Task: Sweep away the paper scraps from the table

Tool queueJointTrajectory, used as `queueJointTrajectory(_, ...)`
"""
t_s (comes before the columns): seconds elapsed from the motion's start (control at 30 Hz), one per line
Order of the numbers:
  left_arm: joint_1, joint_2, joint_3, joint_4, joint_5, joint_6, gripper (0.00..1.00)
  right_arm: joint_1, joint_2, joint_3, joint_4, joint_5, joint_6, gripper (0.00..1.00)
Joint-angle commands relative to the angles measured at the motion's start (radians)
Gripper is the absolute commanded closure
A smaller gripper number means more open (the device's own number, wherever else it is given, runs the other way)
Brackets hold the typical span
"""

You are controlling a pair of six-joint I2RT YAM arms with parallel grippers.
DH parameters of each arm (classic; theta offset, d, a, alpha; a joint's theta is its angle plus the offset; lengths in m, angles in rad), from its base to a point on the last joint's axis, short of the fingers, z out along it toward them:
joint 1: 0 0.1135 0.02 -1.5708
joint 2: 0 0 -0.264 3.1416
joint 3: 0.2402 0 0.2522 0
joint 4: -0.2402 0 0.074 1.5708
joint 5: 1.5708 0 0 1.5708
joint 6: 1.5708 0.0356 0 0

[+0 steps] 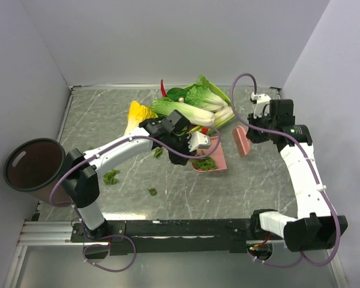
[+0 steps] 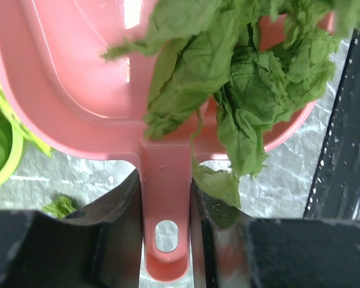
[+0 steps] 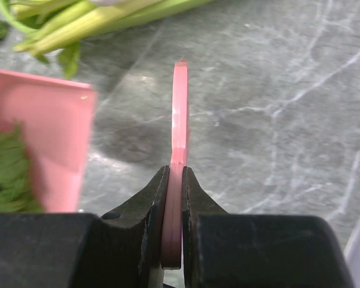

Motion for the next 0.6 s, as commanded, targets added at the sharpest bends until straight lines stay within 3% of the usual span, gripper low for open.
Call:
queueJointTrajectory(0.0, 0.018, -0.089, 0.019, -0.062, 0.055, 0.001, 0.99, -0.016, 0.033, 0.087, 0.002, 0.027, -0.011, 1.00)
queueJointTrajectory(0.3, 0.122, -0.133, 0.125, -0.302, 0.121, 0.001, 0.99, -0.016, 0.051, 0.065, 0.070, -0.068, 0.101, 1.00)
queueJointTrajectory(0.57, 0.254, -0.220, 0.204, -0.378, 0.074, -0.045, 0.99, -0.028, 0.065, 0.058, 0.115, -0.068, 0.146, 1.00)
